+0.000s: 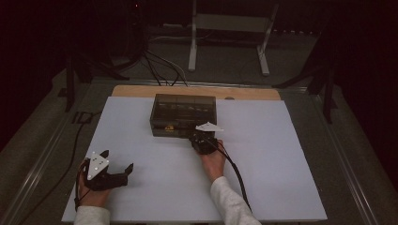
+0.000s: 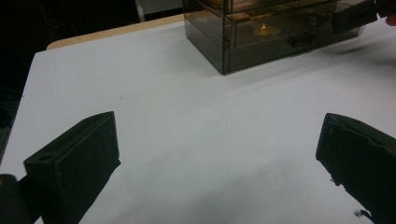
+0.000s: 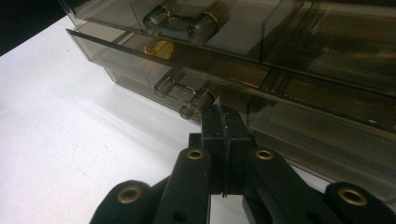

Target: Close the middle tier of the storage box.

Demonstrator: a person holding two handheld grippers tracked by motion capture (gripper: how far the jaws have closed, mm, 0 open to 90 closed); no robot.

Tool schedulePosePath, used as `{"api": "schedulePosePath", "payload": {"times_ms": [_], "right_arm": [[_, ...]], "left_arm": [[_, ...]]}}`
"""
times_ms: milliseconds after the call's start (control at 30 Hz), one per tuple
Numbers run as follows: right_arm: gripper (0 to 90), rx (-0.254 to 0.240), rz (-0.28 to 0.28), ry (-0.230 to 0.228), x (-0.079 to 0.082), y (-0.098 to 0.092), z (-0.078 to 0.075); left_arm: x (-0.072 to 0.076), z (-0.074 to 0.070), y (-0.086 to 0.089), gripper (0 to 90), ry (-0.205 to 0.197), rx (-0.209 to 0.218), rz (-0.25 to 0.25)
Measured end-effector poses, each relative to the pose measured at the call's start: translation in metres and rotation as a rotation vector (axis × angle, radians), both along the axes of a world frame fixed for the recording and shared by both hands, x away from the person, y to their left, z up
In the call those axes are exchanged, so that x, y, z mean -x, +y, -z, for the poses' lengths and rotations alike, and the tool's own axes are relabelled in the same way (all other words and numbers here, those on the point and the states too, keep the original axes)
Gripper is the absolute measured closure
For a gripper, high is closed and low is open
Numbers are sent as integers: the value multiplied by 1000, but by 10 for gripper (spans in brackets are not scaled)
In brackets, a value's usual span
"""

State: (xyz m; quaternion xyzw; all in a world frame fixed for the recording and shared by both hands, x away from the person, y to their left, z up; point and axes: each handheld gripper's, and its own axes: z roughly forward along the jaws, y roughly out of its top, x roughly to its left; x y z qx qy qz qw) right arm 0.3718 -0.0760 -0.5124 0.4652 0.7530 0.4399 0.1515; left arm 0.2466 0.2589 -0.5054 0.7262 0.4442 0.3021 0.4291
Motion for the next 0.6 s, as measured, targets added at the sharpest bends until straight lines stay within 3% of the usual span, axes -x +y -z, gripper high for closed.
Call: {"api": "schedulePosePath", "payload": {"times_ms": [600], "right_arm": [[900,1,30,-7,-3,-1,2]], "left_arm": [[0,0,0,6,0,1,-1]]}}
